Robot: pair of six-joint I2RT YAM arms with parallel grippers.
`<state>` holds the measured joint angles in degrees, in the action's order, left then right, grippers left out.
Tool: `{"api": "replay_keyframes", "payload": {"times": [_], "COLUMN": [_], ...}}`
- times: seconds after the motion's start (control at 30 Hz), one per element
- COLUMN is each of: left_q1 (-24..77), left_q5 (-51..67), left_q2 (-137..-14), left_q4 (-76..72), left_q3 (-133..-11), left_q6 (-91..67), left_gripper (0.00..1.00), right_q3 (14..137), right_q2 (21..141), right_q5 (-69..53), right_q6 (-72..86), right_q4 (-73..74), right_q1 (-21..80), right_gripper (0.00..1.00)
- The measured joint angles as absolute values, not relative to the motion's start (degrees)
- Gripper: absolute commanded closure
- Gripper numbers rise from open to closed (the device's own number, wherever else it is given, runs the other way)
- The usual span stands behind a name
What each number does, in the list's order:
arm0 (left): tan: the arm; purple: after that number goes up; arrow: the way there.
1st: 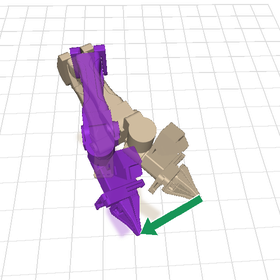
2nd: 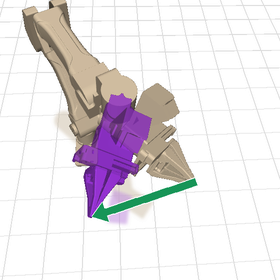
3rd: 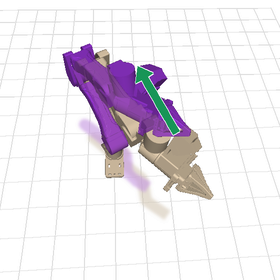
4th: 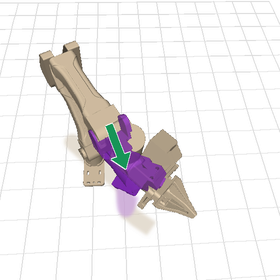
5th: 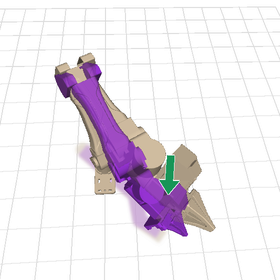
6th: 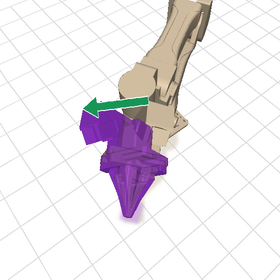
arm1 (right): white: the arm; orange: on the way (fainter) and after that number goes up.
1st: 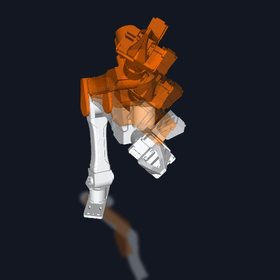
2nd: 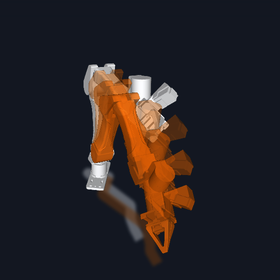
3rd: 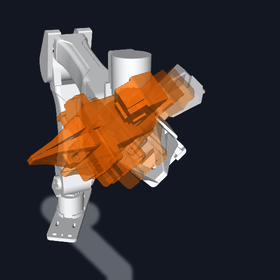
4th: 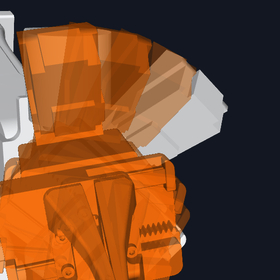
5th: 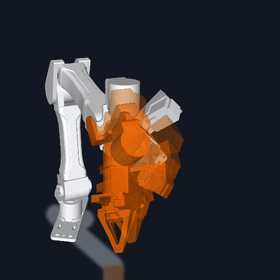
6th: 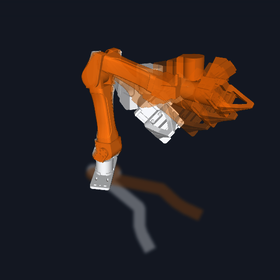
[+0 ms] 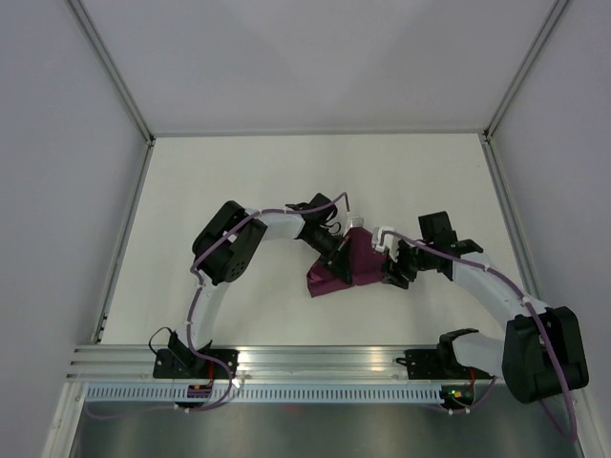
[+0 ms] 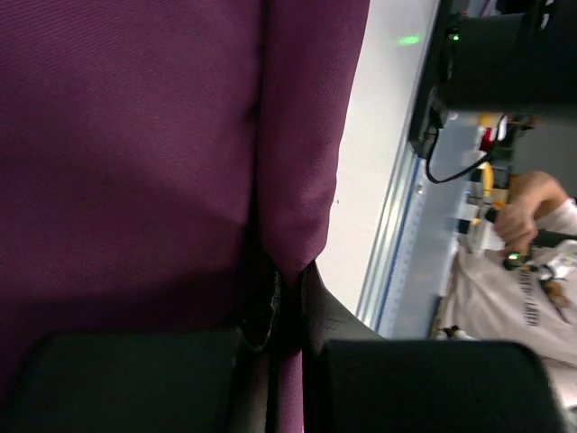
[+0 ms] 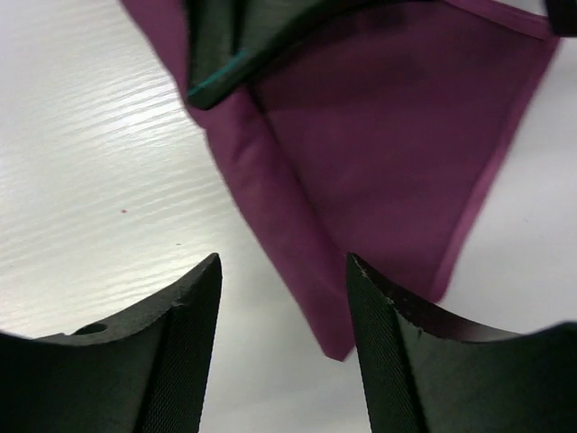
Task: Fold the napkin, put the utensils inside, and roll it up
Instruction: Roll the napkin with the utensil
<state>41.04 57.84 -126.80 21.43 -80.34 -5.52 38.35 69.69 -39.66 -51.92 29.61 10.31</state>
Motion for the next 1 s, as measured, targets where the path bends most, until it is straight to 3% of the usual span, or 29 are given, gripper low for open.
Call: {"api": "replay_keyframes", "payload": {"times": [0.57,1.0], "left_q1": [38.6,38.2], "left_q5": [65.3,66.7], "left_q2": [-131.1,-132.5], "left_q4": [25.1,26.3], "left_q3": [-81.1,-82.2], "left_q6": [-11.6,-12.7], "left_gripper": [0.98,0.96], "right_q3": [31.1,28.3], "right_q2": [69.3,73.1], "right_q5": [-29.6,-23.4], "right_q6": [-50.4,-48.8], "right_q4": [15.7,7.6], "right_q1": [32.1,35.9], "right_gripper": [0.35,0.42]}}
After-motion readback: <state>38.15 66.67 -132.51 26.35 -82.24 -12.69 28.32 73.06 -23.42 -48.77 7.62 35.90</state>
